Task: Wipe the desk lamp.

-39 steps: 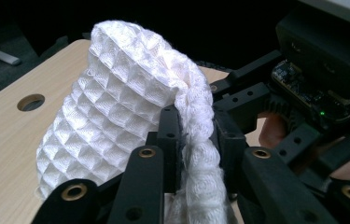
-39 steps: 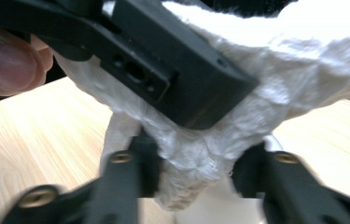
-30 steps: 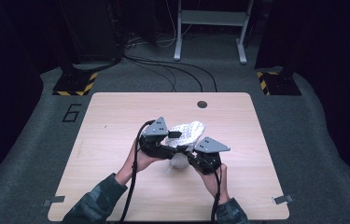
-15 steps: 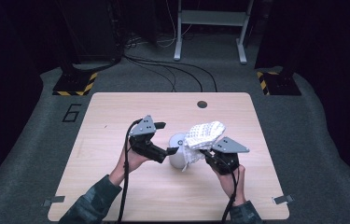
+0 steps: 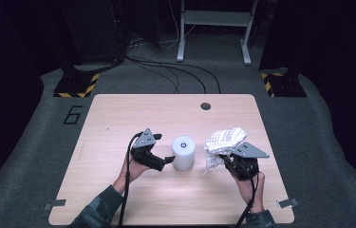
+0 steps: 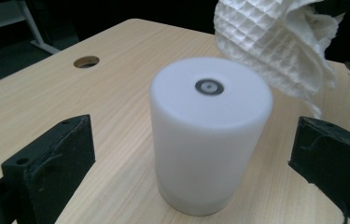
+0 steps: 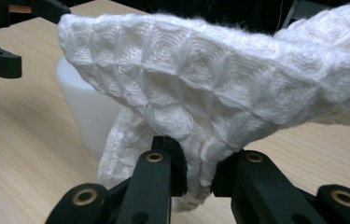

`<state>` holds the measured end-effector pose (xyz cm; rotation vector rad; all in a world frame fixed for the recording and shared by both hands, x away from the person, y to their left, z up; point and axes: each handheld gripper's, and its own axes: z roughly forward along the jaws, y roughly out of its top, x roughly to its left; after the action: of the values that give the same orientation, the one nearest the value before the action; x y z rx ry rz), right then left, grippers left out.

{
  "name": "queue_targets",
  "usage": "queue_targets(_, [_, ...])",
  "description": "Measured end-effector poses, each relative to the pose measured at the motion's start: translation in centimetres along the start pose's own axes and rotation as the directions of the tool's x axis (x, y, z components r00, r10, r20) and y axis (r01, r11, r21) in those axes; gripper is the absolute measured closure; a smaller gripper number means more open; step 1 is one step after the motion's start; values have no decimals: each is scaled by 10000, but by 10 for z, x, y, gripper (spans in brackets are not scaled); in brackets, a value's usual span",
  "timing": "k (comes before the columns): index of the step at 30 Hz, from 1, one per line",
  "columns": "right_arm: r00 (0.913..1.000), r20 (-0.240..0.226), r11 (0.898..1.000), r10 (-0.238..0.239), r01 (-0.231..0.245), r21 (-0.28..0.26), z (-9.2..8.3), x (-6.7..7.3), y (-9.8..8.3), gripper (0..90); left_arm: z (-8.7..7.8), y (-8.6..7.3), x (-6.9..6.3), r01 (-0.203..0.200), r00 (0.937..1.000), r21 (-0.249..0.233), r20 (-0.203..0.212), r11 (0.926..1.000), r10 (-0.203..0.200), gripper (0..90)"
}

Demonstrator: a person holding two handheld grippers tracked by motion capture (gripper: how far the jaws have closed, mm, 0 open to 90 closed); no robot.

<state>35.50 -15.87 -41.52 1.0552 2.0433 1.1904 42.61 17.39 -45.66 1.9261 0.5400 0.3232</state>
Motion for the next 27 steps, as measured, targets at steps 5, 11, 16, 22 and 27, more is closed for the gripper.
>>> queue_targets(5, [10000,-20,9995,63,-62,304,8,-2,-5,807,14,-17,4,202,9997,278,163,9994,-207,0])
queue_targets(11, [9997,-236,9990,29,-18,445,14,-3,-6,805,28,-24,3,249,9995,285,198,9993,-255,0])
queue_targets(16, [9996,-293,9986,-20,35,525,18,-1,-5,804,36,-25,2,291,9993,219,226,9993,-296,0])
queue_targets(22, [9992,-379,9980,-84,107,622,25,1,-2,803,43,-26,0,322,9988,-66,382,9995,-320,0])
queue_targets(27, [9989,-448,9965,-125,161,817,30,4,0,804,48,-28,-1,374,9975,-204,604,9991,-361,0])
